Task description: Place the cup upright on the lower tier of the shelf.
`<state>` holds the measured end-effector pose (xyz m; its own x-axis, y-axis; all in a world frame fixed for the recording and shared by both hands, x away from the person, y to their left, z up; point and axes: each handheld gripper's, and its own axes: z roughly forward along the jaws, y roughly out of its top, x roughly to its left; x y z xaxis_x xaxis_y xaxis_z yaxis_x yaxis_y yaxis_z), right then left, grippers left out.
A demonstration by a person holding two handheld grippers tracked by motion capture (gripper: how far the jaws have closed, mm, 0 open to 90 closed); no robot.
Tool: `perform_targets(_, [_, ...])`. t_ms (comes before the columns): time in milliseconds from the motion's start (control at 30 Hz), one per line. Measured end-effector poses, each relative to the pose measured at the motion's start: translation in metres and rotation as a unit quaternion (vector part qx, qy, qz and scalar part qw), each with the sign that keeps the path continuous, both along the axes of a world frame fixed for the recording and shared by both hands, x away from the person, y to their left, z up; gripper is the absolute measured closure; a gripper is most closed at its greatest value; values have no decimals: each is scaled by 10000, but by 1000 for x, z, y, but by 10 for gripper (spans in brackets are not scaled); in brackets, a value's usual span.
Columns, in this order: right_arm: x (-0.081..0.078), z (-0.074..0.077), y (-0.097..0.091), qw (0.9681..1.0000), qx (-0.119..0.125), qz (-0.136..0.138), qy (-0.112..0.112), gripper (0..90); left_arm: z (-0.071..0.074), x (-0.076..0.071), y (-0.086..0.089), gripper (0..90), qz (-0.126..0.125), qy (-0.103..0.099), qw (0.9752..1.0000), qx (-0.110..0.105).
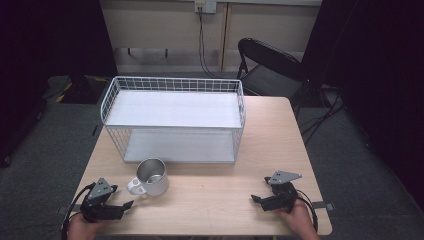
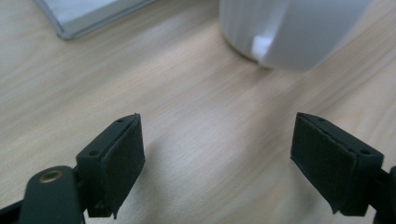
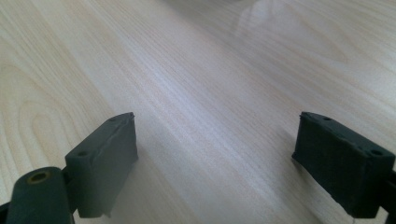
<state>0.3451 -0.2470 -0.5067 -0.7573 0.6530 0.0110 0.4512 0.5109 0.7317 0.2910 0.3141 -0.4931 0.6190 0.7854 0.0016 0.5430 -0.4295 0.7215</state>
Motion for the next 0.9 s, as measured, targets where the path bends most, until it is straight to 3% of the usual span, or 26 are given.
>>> perform_targets(300, [0,0,0,10000,-1,2,3,123,13,-7,-11,188,-287,-143,9993,-180])
perform_targets(900, [0,0,0,10000,4,3,1,123,27,3,-15,246,-335,-412,9978,-403])
